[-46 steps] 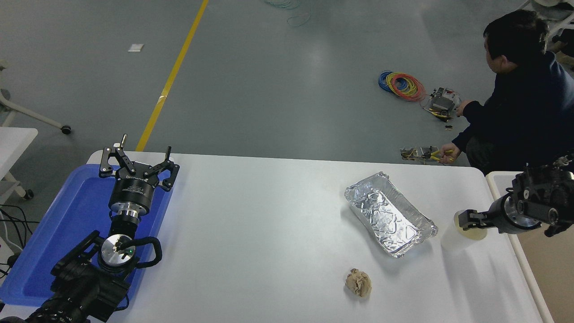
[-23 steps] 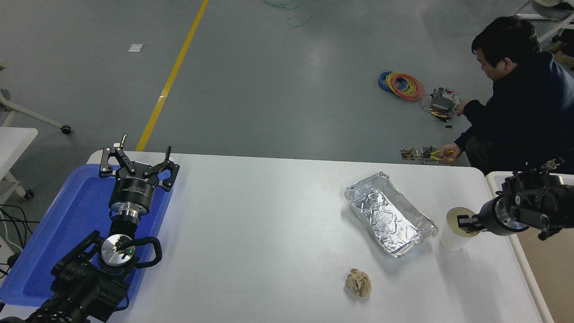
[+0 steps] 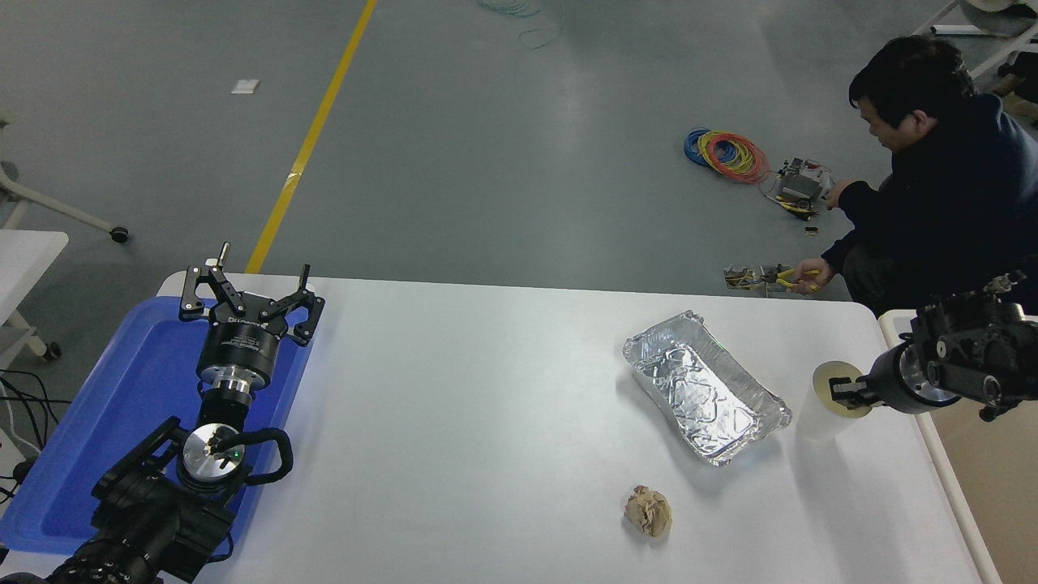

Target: Pick up paper cup place in dustbin

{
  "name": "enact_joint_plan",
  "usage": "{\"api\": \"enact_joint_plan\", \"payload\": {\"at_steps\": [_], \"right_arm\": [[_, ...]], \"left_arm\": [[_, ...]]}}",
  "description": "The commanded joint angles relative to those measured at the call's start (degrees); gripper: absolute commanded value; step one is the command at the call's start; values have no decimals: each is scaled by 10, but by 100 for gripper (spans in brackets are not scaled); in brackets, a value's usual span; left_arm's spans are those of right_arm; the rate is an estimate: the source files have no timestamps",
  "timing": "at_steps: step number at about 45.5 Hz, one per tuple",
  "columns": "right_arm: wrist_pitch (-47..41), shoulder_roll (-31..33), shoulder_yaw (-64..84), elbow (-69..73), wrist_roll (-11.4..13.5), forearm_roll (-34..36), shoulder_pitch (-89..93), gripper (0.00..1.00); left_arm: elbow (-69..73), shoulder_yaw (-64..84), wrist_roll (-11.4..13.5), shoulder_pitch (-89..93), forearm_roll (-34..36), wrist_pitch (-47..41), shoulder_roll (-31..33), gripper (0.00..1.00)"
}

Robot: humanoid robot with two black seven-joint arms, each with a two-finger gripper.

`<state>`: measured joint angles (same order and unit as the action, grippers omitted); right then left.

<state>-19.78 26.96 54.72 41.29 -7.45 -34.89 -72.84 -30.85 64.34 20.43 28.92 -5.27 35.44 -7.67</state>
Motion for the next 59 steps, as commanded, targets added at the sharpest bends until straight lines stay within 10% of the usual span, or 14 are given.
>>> {"api": "enact_joint_plan", "payload": {"at_steps": [1,59], "right_arm": [[-23,33,2,16,0,-3,-53,0],[-180,192,170,288,-6,-60,-544,0]], "left_arm": [[0,0,0,0,0,1,0,100],[0,0,0,0,0,1,-1,100]]}}
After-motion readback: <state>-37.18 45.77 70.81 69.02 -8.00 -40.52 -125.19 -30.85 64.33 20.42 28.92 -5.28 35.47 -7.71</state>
